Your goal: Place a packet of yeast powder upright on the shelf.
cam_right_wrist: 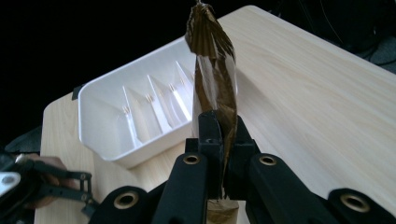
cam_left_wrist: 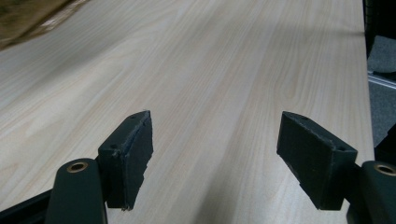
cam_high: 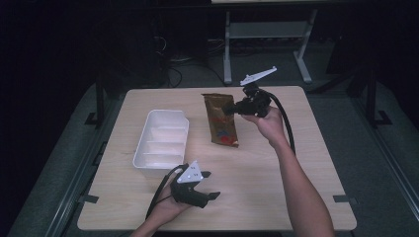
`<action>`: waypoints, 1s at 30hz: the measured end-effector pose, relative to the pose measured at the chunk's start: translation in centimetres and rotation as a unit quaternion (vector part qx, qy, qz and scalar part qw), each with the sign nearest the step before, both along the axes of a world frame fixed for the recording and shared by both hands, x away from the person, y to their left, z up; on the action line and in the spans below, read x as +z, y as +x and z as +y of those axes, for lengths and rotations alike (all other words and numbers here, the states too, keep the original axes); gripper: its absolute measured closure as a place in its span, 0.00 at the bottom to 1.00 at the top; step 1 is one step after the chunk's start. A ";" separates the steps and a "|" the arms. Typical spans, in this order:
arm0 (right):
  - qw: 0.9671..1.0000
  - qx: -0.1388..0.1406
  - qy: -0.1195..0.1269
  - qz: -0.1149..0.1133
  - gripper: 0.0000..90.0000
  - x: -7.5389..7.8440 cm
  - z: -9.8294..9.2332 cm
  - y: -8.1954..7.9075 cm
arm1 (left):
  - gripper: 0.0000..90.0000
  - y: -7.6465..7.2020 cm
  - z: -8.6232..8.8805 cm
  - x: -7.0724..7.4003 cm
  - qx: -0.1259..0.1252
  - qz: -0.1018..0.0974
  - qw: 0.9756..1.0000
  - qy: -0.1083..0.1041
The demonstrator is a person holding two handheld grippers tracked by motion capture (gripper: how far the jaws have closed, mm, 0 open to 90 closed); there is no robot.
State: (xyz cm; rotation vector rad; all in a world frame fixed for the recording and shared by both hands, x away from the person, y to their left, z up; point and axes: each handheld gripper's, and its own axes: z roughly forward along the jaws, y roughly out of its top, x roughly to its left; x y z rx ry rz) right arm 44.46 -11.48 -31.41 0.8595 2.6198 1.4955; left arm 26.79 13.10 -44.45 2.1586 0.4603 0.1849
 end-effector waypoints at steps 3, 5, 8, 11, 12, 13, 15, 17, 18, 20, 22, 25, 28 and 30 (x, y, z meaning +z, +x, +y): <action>1.000 0.001 0.003 -0.005 0.98 0.2 0.9 0.3 | 0.29 0.0 0.1 0.0 -0.001 0.002 1.000 -0.001; 1.000 0.004 0.010 0.000 0.98 0.2 1.5 0.6 | 0.29 0.0 0.1 0.0 -0.001 0.002 1.000 -0.001; 1.000 0.009 0.012 -0.001 0.98 0.5 2.6 1.0 | 0.29 0.0 0.0 -0.2 -0.003 0.005 1.000 -0.006; 1.000 0.012 0.017 -0.003 0.98 0.6 3.0 1.2 | 0.29 0.0 0.1 -0.2 -0.003 0.003 1.000 -0.006; 1.000 0.013 0.018 -0.001 0.98 0.6 3.4 1.4 | 0.29 0.0 0.1 -0.2 -0.001 0.005 1.000 -0.006; 1.000 0.013 0.018 -0.001 0.98 0.6 3.4 1.4 | 0.29 0.0 0.1 -0.2 -0.001 0.005 1.000 -0.006; 1.000 0.015 0.016 -0.002 0.98 0.8 4.0 1.6 | 0.29 0.0 0.2 -0.3 -0.001 0.004 1.000 -0.006; 1.000 0.015 0.017 -0.002 0.98 0.9 4.1 1.7 | 0.29 0.0 0.2 -0.3 -0.001 0.004 1.000 -0.005; 1.000 0.016 0.017 -0.003 0.98 1.0 4.2 1.7 | 0.29 0.0 0.2 -0.3 -0.001 0.003 1.000 -0.005; 1.000 0.016 0.019 -0.007 0.98 1.2 4.6 1.9 | 0.29 0.0 0.2 -0.3 0.000 0.001 1.000 -0.004; 1.000 0.017 0.021 -0.003 0.98 1.3 5.1 2.0 | 0.28 0.0 0.2 -0.3 0.001 -0.001 1.000 -0.005; 1.000 0.018 0.022 -0.004 0.98 1.6 5.8 2.2 | 0.28 -0.1 0.2 -0.4 0.000 -0.001 1.000 -0.004; 1.000 0.023 0.017 -0.010 0.98 2.0 6.6 2.3 | 0.28 -0.1 0.3 -0.4 -0.001 -0.002 1.000 -0.002; 1.000 0.025 0.016 -0.008 0.98 2.2 6.9 2.4 | 0.28 -0.1 0.3 -0.4 -0.001 -0.001 1.000 -0.003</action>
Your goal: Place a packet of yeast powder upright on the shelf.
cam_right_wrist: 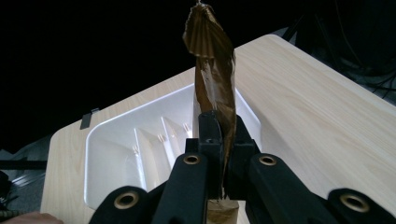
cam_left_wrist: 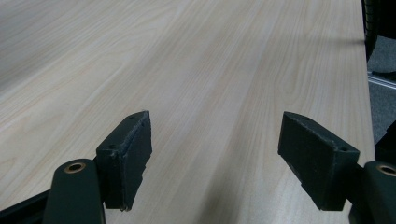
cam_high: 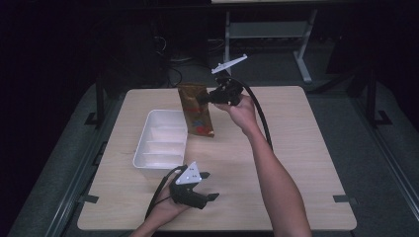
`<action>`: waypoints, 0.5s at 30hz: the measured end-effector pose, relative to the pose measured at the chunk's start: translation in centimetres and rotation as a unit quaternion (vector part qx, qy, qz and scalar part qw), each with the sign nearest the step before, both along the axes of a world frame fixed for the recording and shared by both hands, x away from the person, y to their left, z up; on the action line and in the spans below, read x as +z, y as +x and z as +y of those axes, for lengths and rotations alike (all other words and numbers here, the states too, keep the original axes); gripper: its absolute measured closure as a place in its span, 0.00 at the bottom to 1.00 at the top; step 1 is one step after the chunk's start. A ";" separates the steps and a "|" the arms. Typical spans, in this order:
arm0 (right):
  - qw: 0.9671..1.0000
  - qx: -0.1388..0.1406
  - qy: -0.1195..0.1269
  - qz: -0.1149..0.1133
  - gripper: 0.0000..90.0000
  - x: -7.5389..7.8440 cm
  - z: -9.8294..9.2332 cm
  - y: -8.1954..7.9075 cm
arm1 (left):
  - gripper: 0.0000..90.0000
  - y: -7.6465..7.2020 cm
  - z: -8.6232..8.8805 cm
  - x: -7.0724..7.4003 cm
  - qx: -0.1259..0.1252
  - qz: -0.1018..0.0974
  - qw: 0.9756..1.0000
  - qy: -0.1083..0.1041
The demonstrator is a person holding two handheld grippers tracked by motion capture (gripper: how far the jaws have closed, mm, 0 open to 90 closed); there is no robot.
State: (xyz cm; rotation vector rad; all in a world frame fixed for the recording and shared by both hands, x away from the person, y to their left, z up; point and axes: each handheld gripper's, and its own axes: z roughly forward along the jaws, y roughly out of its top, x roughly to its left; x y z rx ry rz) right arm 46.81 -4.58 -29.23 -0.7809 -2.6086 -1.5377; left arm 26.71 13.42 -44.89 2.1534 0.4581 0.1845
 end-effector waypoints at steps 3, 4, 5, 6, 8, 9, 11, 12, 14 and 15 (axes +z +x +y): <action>1.000 0.006 -0.003 -0.002 0.98 0.4 1.0 0.2 | 0.28 -0.1 0.0 0.0 0.000 -0.001 1.000 -0.001; 1.000 0.006 -0.003 -0.002 0.98 0.4 1.0 0.2 | 0.28 -0.1 0.0 0.0 0.000 -0.001 1.000 -0.001; 1.000 0.008 -0.001 -0.006 0.98 0.7 1.6 0.3 | 0.28 -0.1 0.1 0.0 -0.003 -0.003 1.000 0.000; 1.000 0.010 -0.001 -0.005 0.98 0.8 1.8 0.3 | 0.28 -0.1 0.1 0.0 -0.003 -0.003 1.000 0.000; 1.000 0.013 0.000 -0.005 0.98 0.8 2.1 0.4 | 0.27 -0.1 0.1 0.0 -0.004 -0.007 1.000 0.005; 1.000 0.016 0.000 -0.006 0.98 0.9 2.4 0.4 | 0.27 -0.1 0.1 0.0 -0.004 -0.006 1.000 0.003; 1.000 0.021 0.001 -0.006 0.98 1.0 3.0 0.5 | 0.27 -0.1 0.2 0.0 -0.004 -0.004 1.000 0.002; 1.000 0.024 -0.001 -0.007 0.98 1.1 3.3 0.5 | 0.27 -0.1 0.2 0.0 -0.005 -0.005 1.000 0.002; 1.000 0.026 -0.002 -0.009 0.98 1.2 4.0 0.6 | 0.27 -0.1 0.2 0.0 -0.006 -0.006 1.000 0.003; 1.000 0.027 -0.002 -0.009 0.98 1.3 4.3 0.6 | 0.27 -0.1 0.2 0.0 -0.006 -0.006 1.000 0.003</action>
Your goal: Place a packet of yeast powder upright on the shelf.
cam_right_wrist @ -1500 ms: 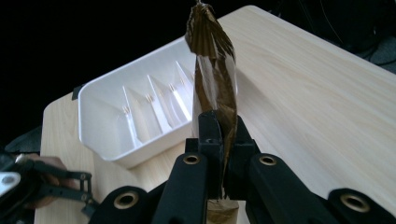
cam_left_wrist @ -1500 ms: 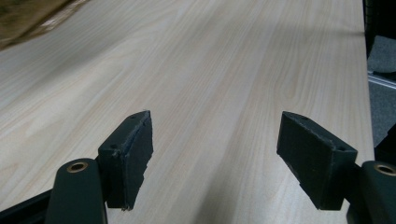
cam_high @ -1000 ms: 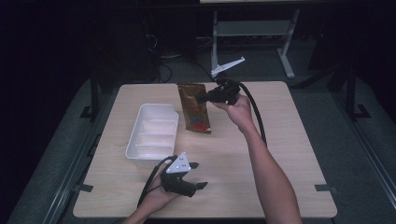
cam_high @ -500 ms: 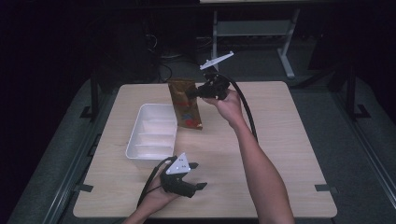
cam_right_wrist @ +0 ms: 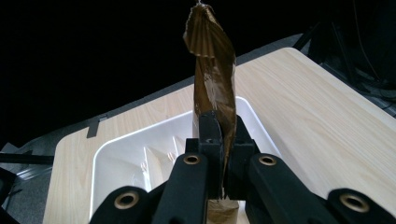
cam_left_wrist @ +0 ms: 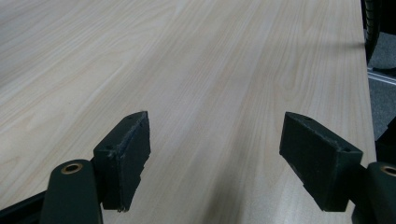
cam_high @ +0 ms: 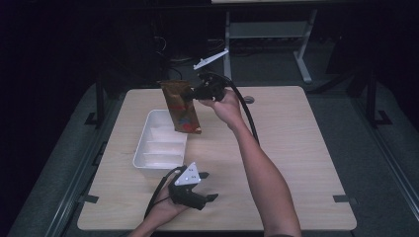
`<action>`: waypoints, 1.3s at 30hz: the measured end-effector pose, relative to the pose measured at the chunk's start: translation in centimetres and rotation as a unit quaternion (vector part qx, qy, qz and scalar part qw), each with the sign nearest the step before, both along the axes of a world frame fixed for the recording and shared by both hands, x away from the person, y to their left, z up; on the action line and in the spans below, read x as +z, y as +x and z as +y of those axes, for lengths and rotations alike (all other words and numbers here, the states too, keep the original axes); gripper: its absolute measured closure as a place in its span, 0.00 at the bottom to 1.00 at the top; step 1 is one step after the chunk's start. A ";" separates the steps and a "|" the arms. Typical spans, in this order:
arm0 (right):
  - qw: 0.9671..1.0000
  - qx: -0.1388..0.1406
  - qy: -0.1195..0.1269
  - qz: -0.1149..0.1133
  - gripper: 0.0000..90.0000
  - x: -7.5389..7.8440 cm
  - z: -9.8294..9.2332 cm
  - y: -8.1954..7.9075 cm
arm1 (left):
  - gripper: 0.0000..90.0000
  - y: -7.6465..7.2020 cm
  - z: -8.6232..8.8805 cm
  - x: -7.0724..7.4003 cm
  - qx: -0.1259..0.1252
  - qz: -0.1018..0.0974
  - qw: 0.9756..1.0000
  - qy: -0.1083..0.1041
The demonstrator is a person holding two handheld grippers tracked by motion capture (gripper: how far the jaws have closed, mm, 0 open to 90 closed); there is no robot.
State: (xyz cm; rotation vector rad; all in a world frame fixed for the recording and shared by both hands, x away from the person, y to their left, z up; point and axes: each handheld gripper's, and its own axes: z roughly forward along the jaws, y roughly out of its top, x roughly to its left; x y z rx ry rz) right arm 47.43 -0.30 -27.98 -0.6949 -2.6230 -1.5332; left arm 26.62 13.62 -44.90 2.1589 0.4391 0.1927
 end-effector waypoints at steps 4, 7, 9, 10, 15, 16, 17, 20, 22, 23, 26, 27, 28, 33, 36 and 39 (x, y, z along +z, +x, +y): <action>1.000 0.009 -0.001 0.000 0.98 0.0 1.2 0.3 | 0.26 0.0 0.1 0.0 0.001 0.000 1.000 0.001; 1.000 0.011 0.001 0.000 0.98 -0.2 2.4 0.5 | 0.26 0.1 0.2 0.0 0.002 0.001 1.000 0.002; 1.000 0.011 -0.001 0.000 0.98 -0.2 2.6 0.6 | 0.26 0.1 0.2 -0.1 0.001 0.001 1.000 0.004; 1.000 0.007 0.000 0.005 0.98 -0.5 3.0 0.7 | 0.26 0.0 0.2 -0.1 0.001 0.001 1.000 0.003; 1.000 0.007 0.002 0.013 0.98 -1.3 3.7 1.2 | 0.26 0.1 0.2 -0.2 0.002 0.002 1.000 0.004; 1.000 0.007 0.002 0.013 0.98 -1.3 3.7 1.2 | 0.26 0.1 0.2 -0.2 0.002 0.002 1.000 0.004; 1.000 0.007 0.003 0.015 0.98 -1.7 3.9 1.3 | 0.26 0.1 0.3 -0.2 0.004 0.003 1.000 0.005; 1.000 0.007 0.009 0.018 0.98 -2.1 4.1 1.3 | 0.26 0.2 0.4 -0.2 0.006 0.004 1.000 0.003; 1.000 0.006 0.010 0.024 0.98 -2.7 4.3 1.5 | 0.26 0.3 0.5 -0.3 0.007 0.004 1.000 0.003; 1.000 0.006 0.009 0.025 0.98 -2.9 4.4 1.5 | 0.26 0.3 0.5 -0.3 0.007 0.004 1.000 0.003; 1.000 0.003 0.008 0.027 0.98 -3.2 4.5 1.6 | 0.26 0.3 0.5 -0.3 0.007 0.003 1.000 0.003; 1.000 0.003 0.008 0.028 0.98 -3.4 4.6 1.6 | 0.26 0.3 0.5 -0.3 0.007 0.004 1.000 0.002; 1.000 0.003 0.009 0.028 0.98 -3.5 4.7 1.7 | 0.26 0.3 0.5 -0.3 0.007 0.005 1.000 0.002; 0.999 0.004 0.010 0.032 0.97 -4.0 5.1 1.8 | 0.26 0.3 0.5 -0.3 0.006 0.005 1.000 0.002; 0.999 0.002 0.007 0.033 0.97 -4.4 5.5 1.8 | 0.26 0.2 0.5 -0.2 0.007 0.005 1.000 0.002; 0.999 0.002 0.004 0.036 0.97 -4.8 5.8 1.9 | 0.26 0.3 0.5 -0.2 0.006 0.004 1.000 0.002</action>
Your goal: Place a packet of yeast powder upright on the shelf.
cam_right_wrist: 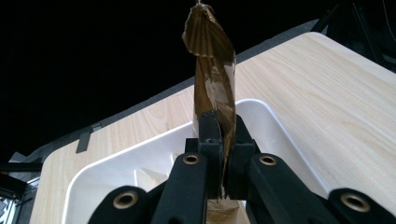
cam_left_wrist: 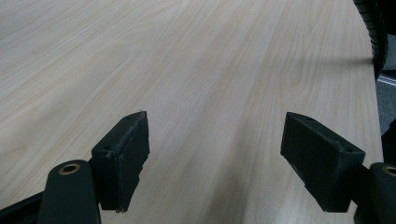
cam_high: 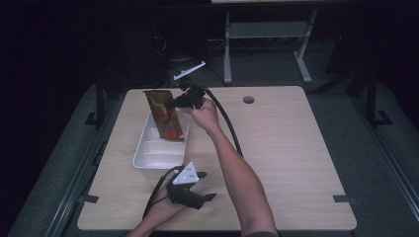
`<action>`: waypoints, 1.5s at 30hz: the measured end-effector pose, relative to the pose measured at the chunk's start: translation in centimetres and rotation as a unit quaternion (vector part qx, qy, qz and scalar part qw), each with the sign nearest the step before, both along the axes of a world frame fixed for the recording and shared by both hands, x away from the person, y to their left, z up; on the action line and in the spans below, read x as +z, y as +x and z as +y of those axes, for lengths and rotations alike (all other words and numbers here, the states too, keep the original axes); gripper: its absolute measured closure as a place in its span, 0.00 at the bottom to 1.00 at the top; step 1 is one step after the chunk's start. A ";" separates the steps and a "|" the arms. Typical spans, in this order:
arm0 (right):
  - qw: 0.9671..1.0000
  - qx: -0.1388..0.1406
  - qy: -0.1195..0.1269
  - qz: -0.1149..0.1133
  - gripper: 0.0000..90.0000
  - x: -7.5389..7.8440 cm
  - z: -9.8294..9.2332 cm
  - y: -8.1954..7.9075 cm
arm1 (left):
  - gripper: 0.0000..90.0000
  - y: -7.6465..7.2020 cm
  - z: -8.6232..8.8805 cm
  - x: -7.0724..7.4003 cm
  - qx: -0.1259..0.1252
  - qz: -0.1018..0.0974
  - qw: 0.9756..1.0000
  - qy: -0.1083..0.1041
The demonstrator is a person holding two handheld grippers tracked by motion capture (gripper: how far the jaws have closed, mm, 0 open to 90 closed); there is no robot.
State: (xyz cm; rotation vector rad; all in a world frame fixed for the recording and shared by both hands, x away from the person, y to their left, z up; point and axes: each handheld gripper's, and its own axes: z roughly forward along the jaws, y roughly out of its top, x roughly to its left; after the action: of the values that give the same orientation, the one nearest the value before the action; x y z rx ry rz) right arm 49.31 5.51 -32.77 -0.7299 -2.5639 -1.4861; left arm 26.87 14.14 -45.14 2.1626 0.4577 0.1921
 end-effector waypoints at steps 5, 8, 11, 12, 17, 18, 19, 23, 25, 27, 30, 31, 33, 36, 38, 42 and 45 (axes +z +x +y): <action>1.000 -0.001 -0.001 0.003 0.97 -0.6 0.2 0.1 | 0.26 0.0 0.0 -0.1 0.001 0.002 1.000 0.000; 1.000 -0.003 0.002 0.005 0.97 -0.9 0.2 0.3 | 0.26 0.0 0.0 -0.1 0.001 0.001 1.000 0.000; 1.000 -0.004 0.003 0.012 0.97 -1.3 0.4 0.3 | 0.26 0.0 0.0 -0.1 0.001 0.002 1.000 -0.001; 1.000 -0.003 0.002 0.012 0.97 -1.5 0.5 0.4 | 0.26 0.0 0.0 -0.1 0.001 0.002 1.000 0.000; 1.000 -0.004 0.002 0.018 0.97 -2.0 0.9 0.4 | 0.26 0.0 0.1 -0.1 0.002 0.003 1.000 -0.002; 1.000 -0.003 0.002 0.018 0.97 -2.0 0.9 0.4 | 0.26 0.0 0.1 -0.1 0.001 0.003 1.000 -0.001; 1.000 -0.002 0.003 0.018 0.97 -2.1 0.9 0.4 | 0.26 0.0 0.1 -0.1 0.001 0.003 1.000 -0.001; 1.000 -0.003 0.000 0.022 0.96 -2.4 1.1 0.4 | 0.26 0.1 0.1 -0.1 0.001 0.003 1.000 -0.001; 1.000 -0.002 0.000 0.021 0.96 -2.6 1.1 0.4 | 0.26 0.1 0.1 -0.1 0.001 0.003 1.000 0.000; 1.000 -0.003 -0.003 0.024 0.96 -2.8 1.1 0.4 | 0.26 0.1 0.1 -0.1 0.001 0.003 1.000 0.001; 1.000 -0.004 0.000 0.029 0.96 -3.2 1.0 0.5 | 0.26 0.1 0.1 -0.2 0.001 0.004 1.000 0.001; 1.000 -0.004 0.001 0.029 0.96 -3.3 1.0 0.5 | 0.26 0.1 0.1 -0.2 0.002 0.004 1.000 0.001; 0.999 -0.006 0.002 0.031 0.96 -3.6 0.9 0.5 | 0.26 0.1 0.1 -0.2 0.002 0.005 1.000 0.000; 0.999 -0.007 0.005 0.035 0.95 -4.0 0.8 0.5 | 0.26 0.1 0.0 -0.2 0.001 0.005 1.000 0.001; 0.999 -0.008 0.009 0.038 0.95 -4.1 0.8 0.5 | 0.26 0.1 0.0 -0.2 0.001 0.004 1.000 0.001; 0.999 -0.015 0.004 0.038 0.94 -4.2 0.5 0.5 | 0.26 0.1 0.0 -0.2 0.001 0.005 1.000 0.002; 0.999 -0.019 -0.002 0.037 0.92 -4.2 0.4 0.6 | 0.26 0.1 0.0 -0.2 0.002 0.005 1.000 0.001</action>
State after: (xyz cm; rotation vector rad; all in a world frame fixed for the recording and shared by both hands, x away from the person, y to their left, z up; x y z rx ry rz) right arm 49.88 5.92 -36.96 -0.8229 -2.5141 -1.4371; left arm 27.00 14.18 -45.38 2.1667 0.4669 0.1840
